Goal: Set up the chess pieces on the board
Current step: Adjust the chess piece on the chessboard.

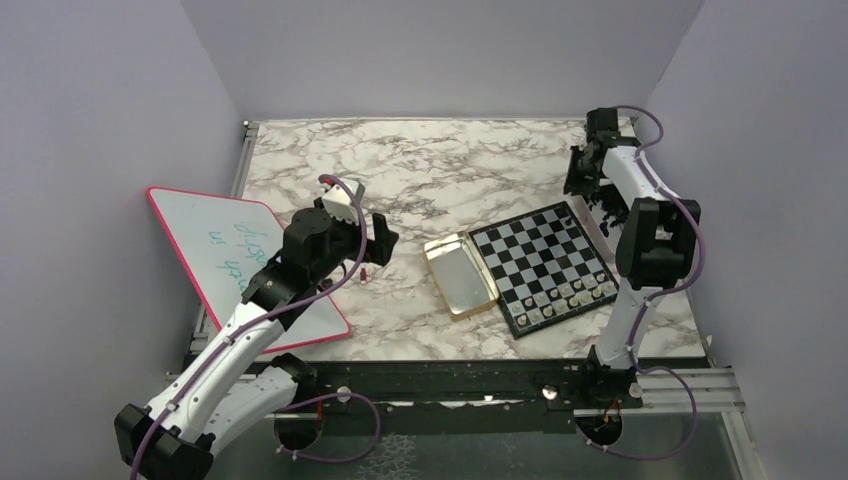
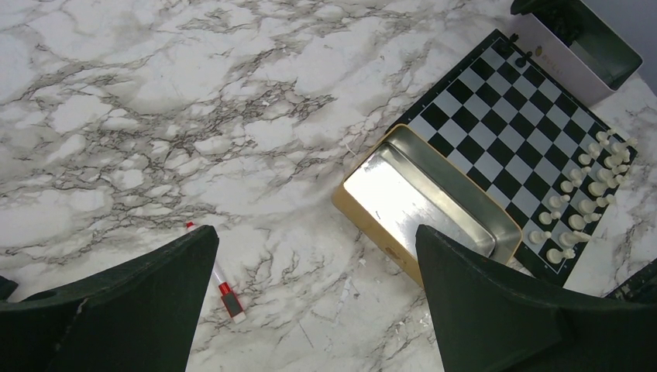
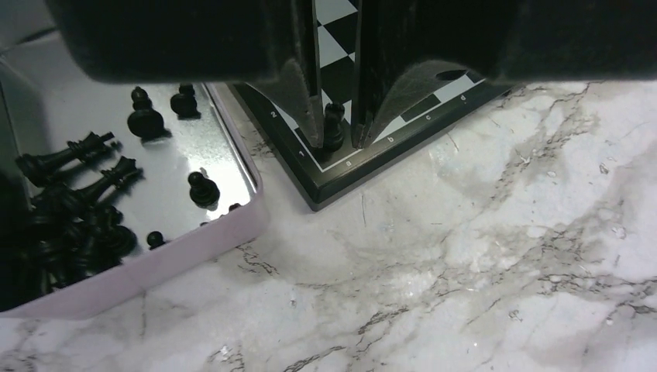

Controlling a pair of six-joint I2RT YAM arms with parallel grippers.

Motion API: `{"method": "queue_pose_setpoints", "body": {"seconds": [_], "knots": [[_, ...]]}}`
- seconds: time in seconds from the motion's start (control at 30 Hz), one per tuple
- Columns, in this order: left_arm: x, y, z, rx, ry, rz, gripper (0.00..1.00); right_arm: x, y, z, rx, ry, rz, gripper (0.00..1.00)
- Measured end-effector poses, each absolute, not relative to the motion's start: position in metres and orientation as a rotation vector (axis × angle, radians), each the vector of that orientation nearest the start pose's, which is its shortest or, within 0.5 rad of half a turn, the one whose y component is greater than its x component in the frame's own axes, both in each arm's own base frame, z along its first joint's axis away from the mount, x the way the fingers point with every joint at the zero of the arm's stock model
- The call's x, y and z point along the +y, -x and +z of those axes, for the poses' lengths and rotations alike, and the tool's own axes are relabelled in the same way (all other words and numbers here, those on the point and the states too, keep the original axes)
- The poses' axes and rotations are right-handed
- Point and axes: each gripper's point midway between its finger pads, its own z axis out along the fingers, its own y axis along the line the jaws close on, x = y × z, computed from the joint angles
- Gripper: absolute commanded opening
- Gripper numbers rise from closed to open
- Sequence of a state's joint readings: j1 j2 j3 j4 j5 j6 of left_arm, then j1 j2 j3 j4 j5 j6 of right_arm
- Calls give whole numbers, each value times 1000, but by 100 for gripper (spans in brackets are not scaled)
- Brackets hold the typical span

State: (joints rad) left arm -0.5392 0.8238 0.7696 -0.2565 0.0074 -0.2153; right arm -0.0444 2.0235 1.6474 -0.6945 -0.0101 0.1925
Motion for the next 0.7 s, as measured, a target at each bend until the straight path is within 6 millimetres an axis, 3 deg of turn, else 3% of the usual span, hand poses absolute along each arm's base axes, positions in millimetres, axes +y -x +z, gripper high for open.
{"method": "queue_pose_setpoints", "body": {"seconds": [0.17, 0.37, 0.5, 0.7], "knots": [[-171, -265, 235, 1902, -316, -518, 99, -24, -473, 112, 2528, -353, -24, 28], [-171, -265, 235, 1902, -316, -518, 99, -55, -472, 145, 2408, -440, -185, 30], [-171, -265, 235, 1902, -318, -520, 99, -79, -461, 141, 2373, -513, -253, 32], [-171, -265, 235, 1901, -320, -522, 99, -104, -447, 112, 2387, -614, -290, 37]]}}
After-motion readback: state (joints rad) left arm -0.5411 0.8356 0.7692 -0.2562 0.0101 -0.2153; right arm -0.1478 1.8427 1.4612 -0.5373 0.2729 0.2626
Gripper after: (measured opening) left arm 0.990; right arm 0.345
